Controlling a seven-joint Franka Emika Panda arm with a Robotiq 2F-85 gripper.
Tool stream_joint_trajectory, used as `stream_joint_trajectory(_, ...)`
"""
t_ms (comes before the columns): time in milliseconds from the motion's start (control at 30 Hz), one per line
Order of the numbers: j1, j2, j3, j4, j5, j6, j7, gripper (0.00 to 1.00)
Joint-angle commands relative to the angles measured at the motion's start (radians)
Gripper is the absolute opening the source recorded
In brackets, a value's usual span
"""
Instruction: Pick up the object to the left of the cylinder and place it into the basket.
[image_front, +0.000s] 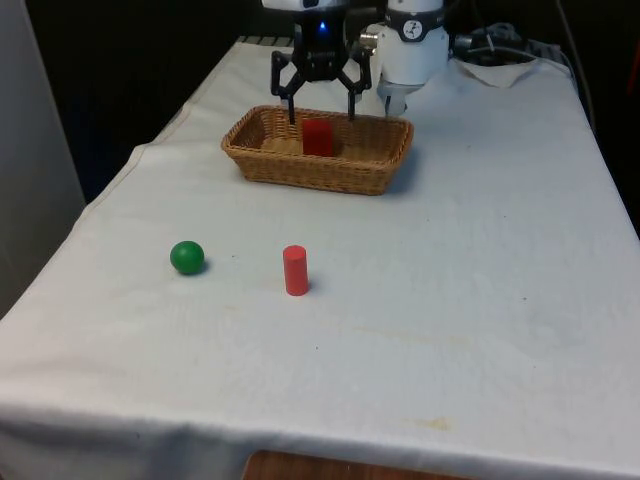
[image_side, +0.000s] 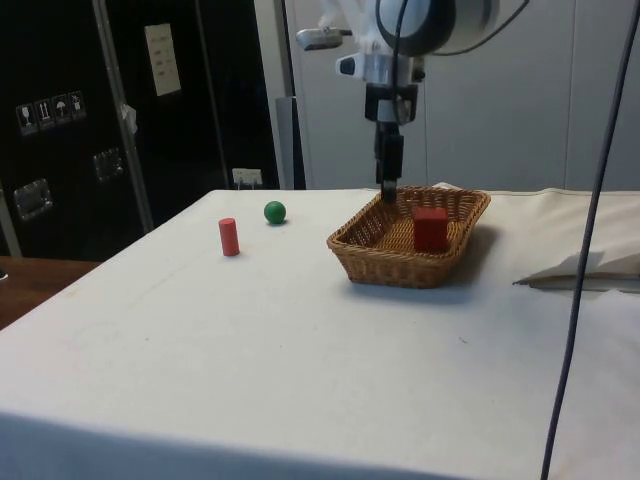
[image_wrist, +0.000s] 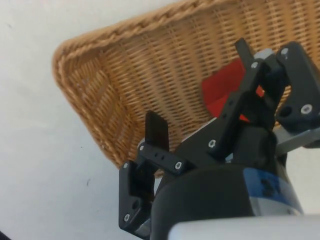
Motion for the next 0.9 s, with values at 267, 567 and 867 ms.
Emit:
stream_joint_trajectory(267, 0.004, 0.000, 0.011, 0.076, 0.004, -0.079, 0.013, 1.00)
stream_joint_trajectory(567, 0.008, 0.006, 0.026, 0.154, 0.032, -0.156, 0.015, 1.00)
stream_joint_trajectory(867, 0.006, 0.020, 0.030, 0.191, 0.049, -0.190, 0.009, 1.00)
